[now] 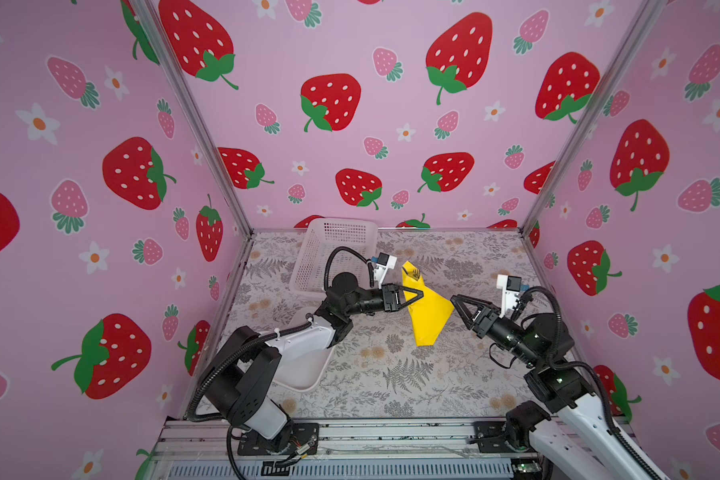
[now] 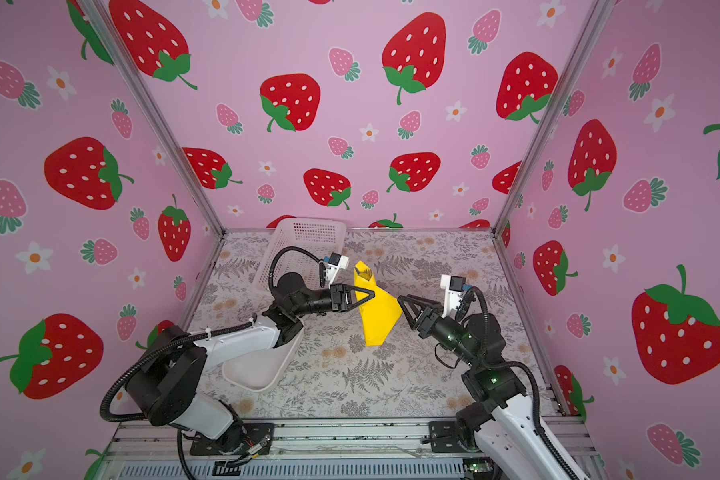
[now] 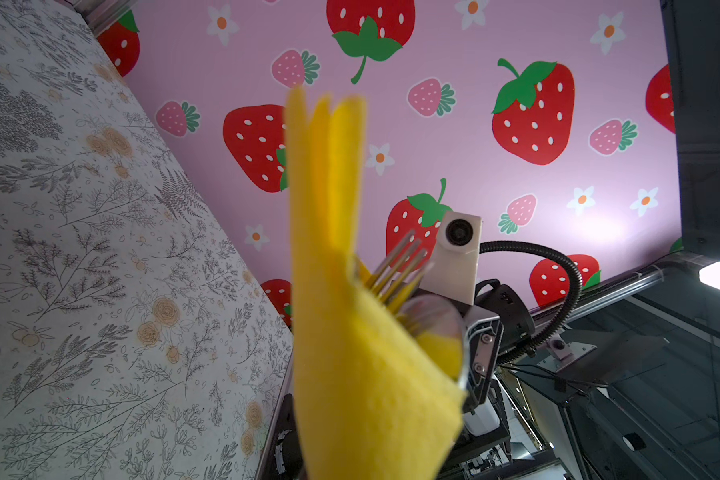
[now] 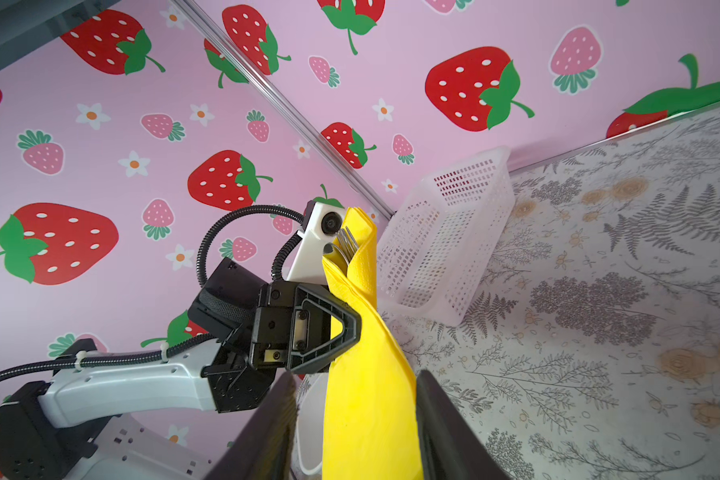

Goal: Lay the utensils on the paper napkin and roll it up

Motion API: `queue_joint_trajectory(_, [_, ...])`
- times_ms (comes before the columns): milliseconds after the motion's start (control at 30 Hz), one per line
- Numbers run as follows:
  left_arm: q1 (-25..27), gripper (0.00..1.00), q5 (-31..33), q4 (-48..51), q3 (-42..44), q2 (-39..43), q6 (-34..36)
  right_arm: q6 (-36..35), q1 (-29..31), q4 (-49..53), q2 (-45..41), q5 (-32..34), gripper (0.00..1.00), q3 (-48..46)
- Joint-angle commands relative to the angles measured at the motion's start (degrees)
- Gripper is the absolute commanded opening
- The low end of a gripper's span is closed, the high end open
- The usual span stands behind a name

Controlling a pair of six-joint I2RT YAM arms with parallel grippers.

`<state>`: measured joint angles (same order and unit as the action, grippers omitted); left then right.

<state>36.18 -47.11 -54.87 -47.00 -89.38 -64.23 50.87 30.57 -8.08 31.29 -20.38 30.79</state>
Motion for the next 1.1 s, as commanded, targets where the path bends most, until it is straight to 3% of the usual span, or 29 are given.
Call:
queue_joint_trajectory(0, [-0.49,0.0,0.22,-1.38,-2.65,1.0,0.24,-2.93,-0.26,3.26,-2.66,1.06,0.38,2.06])
queue_joint_trajectory(133, [-0.72,0.0,0.36,-0.43,-2.49,1.76,0.68,-1.55,-0.2,-0.93,0.2,-10.62,0.29,3.2])
queue_joint_trajectory(200, [-0.79,0.0,0.49,-0.33,-2.47,2.14,0.84,-0.71,0.31,-0.78,2.55,-13.45,0.26,4.0])
queue_joint_trajectory(633, [-0.7,0.0,0.45,0.31,-2.65,2.93,0.77,-6.18,9.0,7.07,11.34,-3.71,0.24,8.51])
queue_joint_trajectory(833, [-0.64,0.0,-0.25,-0.12,-3.1,2.9,0.12,-5.85,10.12,7.29,13.54,0.56,0.28,8.33])
queue_joint_trajectory(1067, [-0.41,0.0,-1.05,-0.83,-3.46,2.77,-0.77,-5.9,10.13,6.6,15.46,0.73,0.31,7.68])
